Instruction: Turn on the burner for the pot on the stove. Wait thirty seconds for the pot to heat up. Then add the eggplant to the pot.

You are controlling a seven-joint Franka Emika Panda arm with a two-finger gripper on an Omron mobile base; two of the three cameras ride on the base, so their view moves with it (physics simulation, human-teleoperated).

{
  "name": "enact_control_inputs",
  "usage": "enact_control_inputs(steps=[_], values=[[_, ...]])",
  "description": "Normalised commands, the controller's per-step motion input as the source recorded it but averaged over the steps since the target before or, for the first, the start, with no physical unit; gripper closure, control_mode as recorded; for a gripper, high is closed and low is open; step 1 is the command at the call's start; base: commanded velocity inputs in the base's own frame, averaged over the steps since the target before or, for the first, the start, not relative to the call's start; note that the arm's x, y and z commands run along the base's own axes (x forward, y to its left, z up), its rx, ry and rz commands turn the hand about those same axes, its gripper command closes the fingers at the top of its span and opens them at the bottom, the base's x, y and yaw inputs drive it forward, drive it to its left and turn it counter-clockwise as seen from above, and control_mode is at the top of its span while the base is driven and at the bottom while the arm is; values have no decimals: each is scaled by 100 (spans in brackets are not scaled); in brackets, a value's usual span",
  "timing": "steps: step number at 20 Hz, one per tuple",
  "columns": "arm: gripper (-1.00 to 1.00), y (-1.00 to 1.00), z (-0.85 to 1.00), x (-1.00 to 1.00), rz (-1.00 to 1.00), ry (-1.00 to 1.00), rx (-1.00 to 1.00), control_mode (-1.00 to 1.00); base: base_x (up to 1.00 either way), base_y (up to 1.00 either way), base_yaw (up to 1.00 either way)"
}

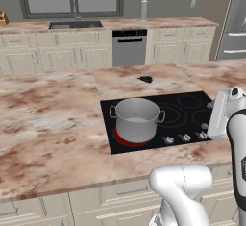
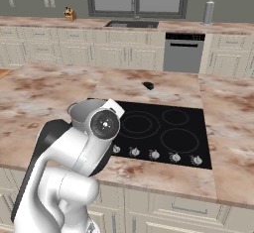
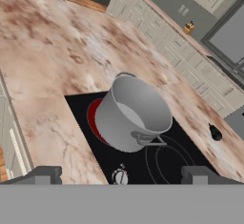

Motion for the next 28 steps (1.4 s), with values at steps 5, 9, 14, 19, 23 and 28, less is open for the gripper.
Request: enact_control_inputs(steps=[5, 9, 14, 19, 23, 28], values=[[-100, 0, 0, 0, 0, 0, 0, -100, 0, 0, 0], [-100, 0, 0, 0, 0, 0, 0, -100, 0, 0, 0], [-100, 0, 0, 0, 0, 0, 0, -100, 0, 0, 0], [-100, 0, 0, 0, 0, 0, 0, -100, 0, 0, 0], [-100, 0, 0, 0, 0, 0, 0, -100, 0, 0, 0], [-100, 0, 0, 0, 0, 0, 0, -100, 0, 0, 0]])
